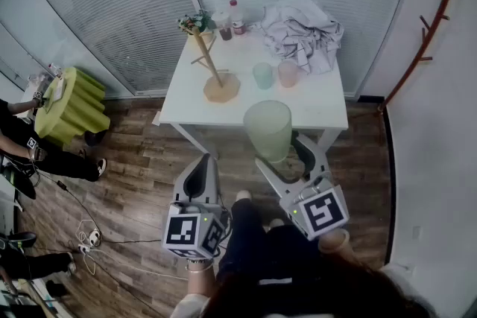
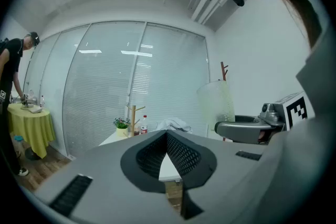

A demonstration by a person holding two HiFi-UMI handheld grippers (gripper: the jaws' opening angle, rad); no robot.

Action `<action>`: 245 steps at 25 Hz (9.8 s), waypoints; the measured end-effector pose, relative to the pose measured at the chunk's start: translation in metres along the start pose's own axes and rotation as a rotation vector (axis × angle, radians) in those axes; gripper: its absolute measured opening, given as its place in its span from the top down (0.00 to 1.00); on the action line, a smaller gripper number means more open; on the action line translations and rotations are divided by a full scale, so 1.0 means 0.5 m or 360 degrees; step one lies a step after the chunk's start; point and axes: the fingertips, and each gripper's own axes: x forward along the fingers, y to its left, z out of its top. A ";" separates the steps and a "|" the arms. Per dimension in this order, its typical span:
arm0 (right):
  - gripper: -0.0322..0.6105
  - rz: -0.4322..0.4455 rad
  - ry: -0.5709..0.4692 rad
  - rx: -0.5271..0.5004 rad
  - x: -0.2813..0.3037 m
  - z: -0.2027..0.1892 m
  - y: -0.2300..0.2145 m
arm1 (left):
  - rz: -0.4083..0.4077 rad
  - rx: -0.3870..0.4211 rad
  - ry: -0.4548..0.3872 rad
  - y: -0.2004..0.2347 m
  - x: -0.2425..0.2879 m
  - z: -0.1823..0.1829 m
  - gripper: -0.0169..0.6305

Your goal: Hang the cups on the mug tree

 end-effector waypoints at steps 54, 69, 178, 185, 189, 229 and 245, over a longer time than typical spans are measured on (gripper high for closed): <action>0.49 -0.0489 0.0227 -0.0153 0.374 -0.004 -0.126 | -0.0537 0.0018 -0.0043 0.324 0.305 0.093 0.97; 0.50 -0.0307 0.0357 -0.0486 0.431 -0.039 -0.241 | -0.0259 -0.0033 -0.0062 0.343 0.389 0.099 0.97; 0.48 0.0133 0.0475 -0.0499 0.623 -0.012 -0.231 | -0.0013 -0.0149 0.0001 0.392 0.434 0.057 0.97; 0.48 0.0052 0.0449 -0.0487 0.607 0.000 -0.222 | -0.0064 -0.0145 0.0042 0.389 0.422 0.052 0.97; 0.48 0.0003 0.0430 -0.0440 0.592 0.001 -0.203 | -0.0100 -0.0114 0.0012 0.395 0.409 0.056 0.97; 0.95 -0.0509 0.0196 -0.0167 0.400 0.015 -0.120 | -0.0505 -0.0051 0.0003 0.303 0.306 0.047 0.97; 0.95 -0.0410 0.0167 -0.0140 0.266 0.035 -0.159 | -0.0521 -0.0033 -0.0041 0.157 0.292 0.056 0.97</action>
